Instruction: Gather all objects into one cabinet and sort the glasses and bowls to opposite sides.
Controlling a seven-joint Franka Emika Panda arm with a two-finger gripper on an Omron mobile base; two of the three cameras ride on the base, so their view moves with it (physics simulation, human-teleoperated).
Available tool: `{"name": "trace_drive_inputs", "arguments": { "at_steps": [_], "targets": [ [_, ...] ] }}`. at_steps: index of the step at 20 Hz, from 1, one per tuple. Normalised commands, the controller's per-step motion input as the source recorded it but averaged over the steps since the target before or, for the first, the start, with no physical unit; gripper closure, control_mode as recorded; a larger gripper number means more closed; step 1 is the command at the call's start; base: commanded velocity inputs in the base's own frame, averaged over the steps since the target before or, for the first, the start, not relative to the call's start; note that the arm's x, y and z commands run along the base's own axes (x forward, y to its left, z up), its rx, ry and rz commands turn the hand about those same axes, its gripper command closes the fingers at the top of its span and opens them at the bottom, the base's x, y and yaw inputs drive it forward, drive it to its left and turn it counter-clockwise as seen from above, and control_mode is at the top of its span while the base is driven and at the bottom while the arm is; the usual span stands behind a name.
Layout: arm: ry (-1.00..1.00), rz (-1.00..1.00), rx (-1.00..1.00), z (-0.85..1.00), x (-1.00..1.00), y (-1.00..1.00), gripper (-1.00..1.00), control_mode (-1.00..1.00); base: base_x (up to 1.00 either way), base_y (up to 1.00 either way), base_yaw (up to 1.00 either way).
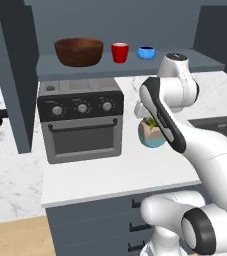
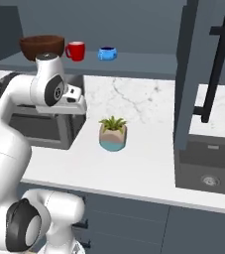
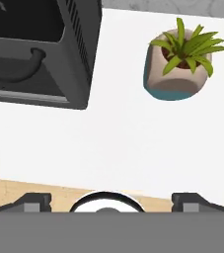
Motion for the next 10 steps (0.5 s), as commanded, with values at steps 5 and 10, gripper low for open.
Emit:
{"name": "trace_drive_inputs", "arguments": {
  "at_steps": [5, 10],
  "targets": [
    [0.0, 0.0, 0.0, 0.0, 0.0, 0.0, -1.0, 1.0, -0.83, 0.0, -0.05],
    [0.0, 0.0, 0.0, 0.0, 0.0, 0.0, -1.0, 1.0, -0.76, 0.0, -0.14]
  ]
}}
